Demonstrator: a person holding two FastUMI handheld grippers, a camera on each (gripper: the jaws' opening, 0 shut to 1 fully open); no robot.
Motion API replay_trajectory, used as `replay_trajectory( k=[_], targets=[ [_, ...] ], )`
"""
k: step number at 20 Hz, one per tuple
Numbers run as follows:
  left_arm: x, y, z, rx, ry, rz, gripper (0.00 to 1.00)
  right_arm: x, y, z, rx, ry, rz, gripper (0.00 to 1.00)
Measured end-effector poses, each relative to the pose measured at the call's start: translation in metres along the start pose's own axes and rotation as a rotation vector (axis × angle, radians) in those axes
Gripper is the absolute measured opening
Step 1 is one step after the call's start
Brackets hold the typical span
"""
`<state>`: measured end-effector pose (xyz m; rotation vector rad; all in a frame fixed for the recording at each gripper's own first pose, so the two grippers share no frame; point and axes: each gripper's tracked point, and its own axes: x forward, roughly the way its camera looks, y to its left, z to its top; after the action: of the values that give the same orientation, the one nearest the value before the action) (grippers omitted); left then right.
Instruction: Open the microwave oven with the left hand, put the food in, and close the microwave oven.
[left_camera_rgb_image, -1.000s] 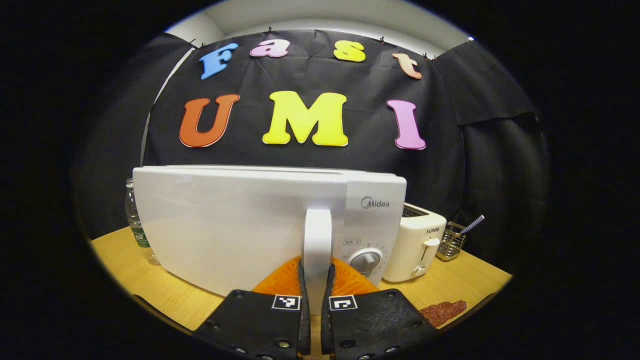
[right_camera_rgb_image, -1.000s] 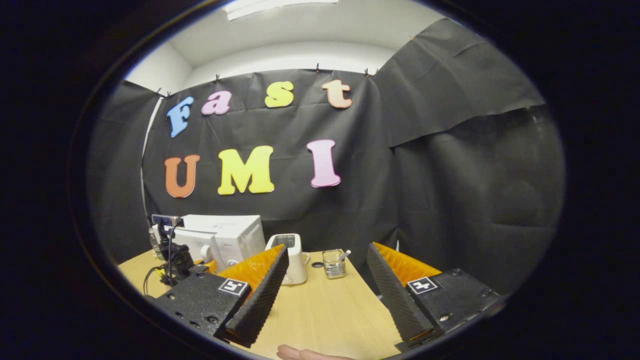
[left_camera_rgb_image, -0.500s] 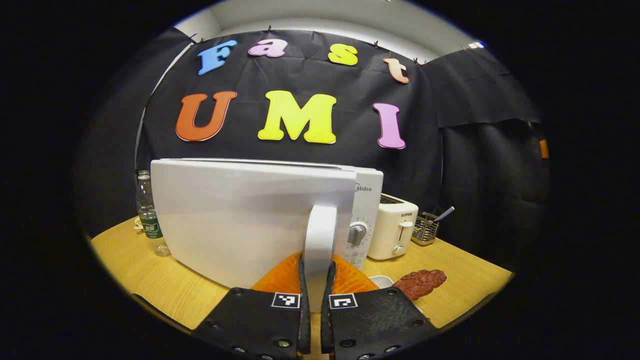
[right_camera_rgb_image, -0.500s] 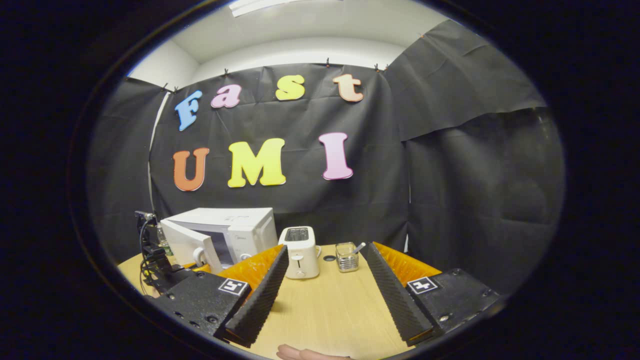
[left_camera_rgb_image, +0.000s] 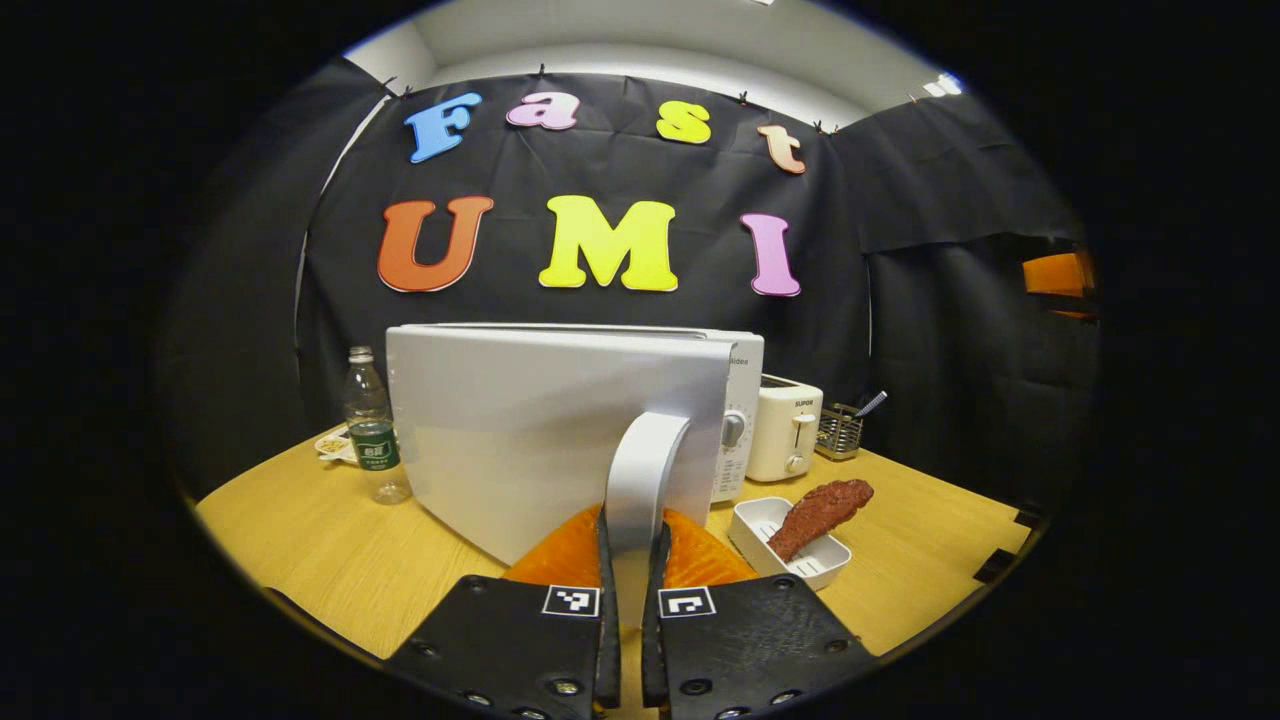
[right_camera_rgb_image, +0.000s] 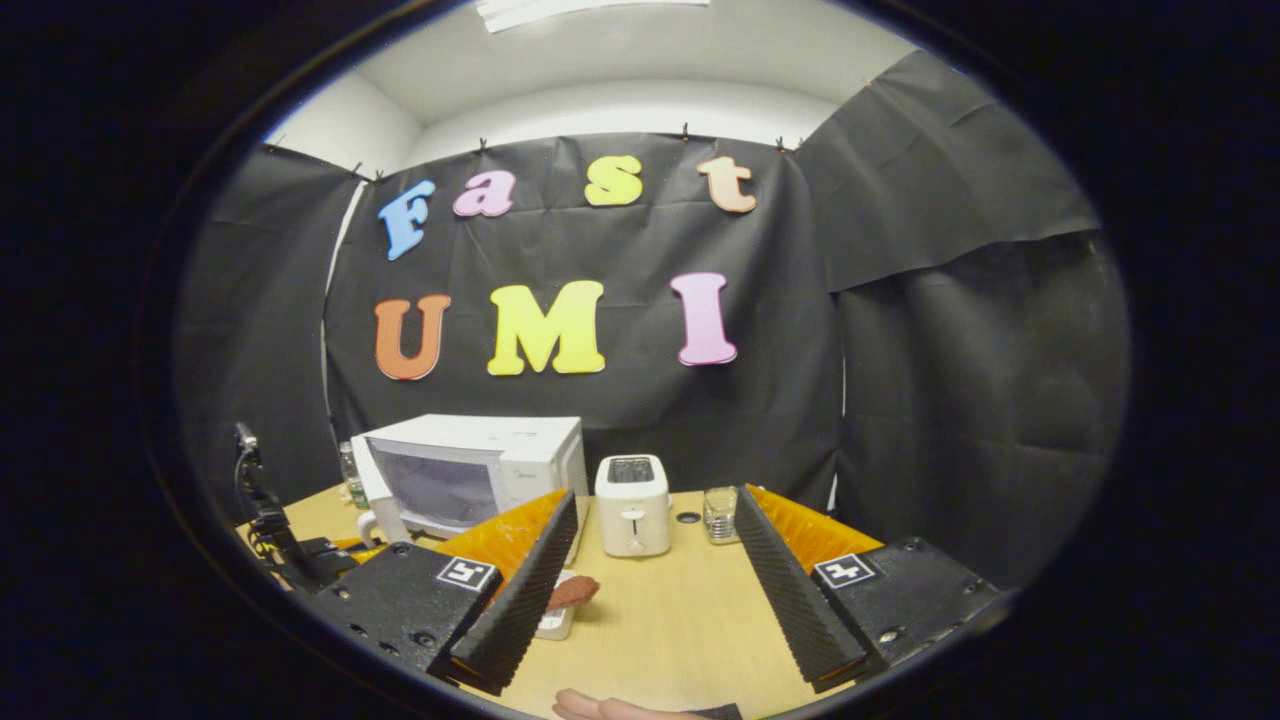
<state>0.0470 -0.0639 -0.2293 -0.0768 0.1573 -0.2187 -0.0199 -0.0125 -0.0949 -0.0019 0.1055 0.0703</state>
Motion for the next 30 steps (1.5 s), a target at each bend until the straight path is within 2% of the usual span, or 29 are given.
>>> replay_trajectory(
  k=[1, 2, 5, 10, 11, 12, 13, 14, 16, 17, 20, 22, 23, 24, 25, 26, 27, 28, 29, 30],
  targets=[
    [-0.009, 0.008, -0.003, 0.002, 0.008, 0.005, 0.07, 0.000, 0.007, -0.003, 0.002, 0.008, 0.014, 0.90],
    [-0.019, 0.018, -0.004, 0.004, 0.013, 0.012, 0.07, -0.001, 0.014, -0.003, 0.009, 0.014, 0.028, 1.00],
    [-0.046, 0.048, -0.007, 0.012, 0.025, 0.045, 0.10, -0.003, 0.031, -0.007, 0.025, 0.022, 0.064, 1.00],
    [-0.085, 0.123, -0.012, 0.016, 0.037, 0.193, 0.09, -0.010, 0.054, -0.009, 0.002, 0.031, 0.095, 1.00],
    [-0.092, 0.136, -0.013, -0.010, 0.033, 0.216, 0.13, -0.012, 0.058, -0.009, -0.003, 0.031, 0.102, 1.00],
    [-0.100, 0.152, -0.012, -0.039, 0.030, 0.259, 0.14, -0.013, 0.062, -0.011, -0.007, 0.030, 0.109, 0.91],
    [-0.108, 0.175, -0.016, -0.067, 0.031, 0.300, 0.14, -0.015, 0.066, -0.013, -0.012, 0.031, 0.115, 1.00],
    [-0.112, 0.181, -0.024, -0.092, 0.052, 0.299, 0.34, -0.015, 0.069, -0.014, -0.017, 0.032, 0.121, 1.00],
    [-0.132, 0.183, -0.022, -0.086, 0.051, 0.312, 0.85, -0.015, 0.074, -0.018, -0.031, 0.039, 0.128, 1.00],
    [-0.129, 0.193, -0.014, -0.052, 0.016, 0.311, 0.98, -0.015, 0.076, -0.021, -0.039, 0.042, 0.131, 1.00],
    [-0.132, 0.193, -0.019, -0.044, 0.024, 0.239, 0.98, -0.012, 0.078, -0.029, -0.048, 0.061, 0.131, 1.00],
    [-0.145, 0.204, -0.013, -0.111, -0.006, 0.230, 0.97, -0.011, 0.081, -0.033, -0.053, 0.072, 0.136, 1.00],
    [-0.152, 0.214, -0.010, -0.129, -0.024, 0.254, 0.97, -0.010, 0.081, -0.034, -0.055, 0.074, 0.137, 1.00],
    [-0.160, 0.228, -0.006, -0.135, -0.038, 0.291, 0.88, -0.010, 0.081, -0.034, -0.056, 0.075, 0.137, 1.00],
    [-0.169, 0.240, -0.003, -0.140, -0.044, 0.335, 0.87, -0.008, 0.082, -0.035, -0.058, 0.076, 0.139, 1.00],
    [-0.177, 0.244, 0.000, -0.151, -0.043, 0.354, 0.96, -0.007, 0.083, -0.038, -0.063, 0.082, 0.141, 1.00],
    [-0.184, 0.242, 0.005, -0.159, -0.049, 0.356, 0.81, -0.006, 0.084, -0.041, -0.066, 0.088, 0.146, 1.00],
    [-0.190, 0.242, 0.015, -0.153, -0.063, 0.369, 0.94, -0.004, 0.085, -0.043, -0.068, 0.096, 0.152, 1.00],
    [-0.196, 0.242, 0.022, -0.142, -0.064, 0.382, 0.94, -0.003, 0.086, -0.048, -0.073, 0.107, 0.159, 1.00],
    [-0.202, 0.236, 0.027, -0.120, -0.062, 0.386, 0.81, -0.001, 0.086, -0.050, -0.079, 0.117, 0.165, 1.00]
  ],
)
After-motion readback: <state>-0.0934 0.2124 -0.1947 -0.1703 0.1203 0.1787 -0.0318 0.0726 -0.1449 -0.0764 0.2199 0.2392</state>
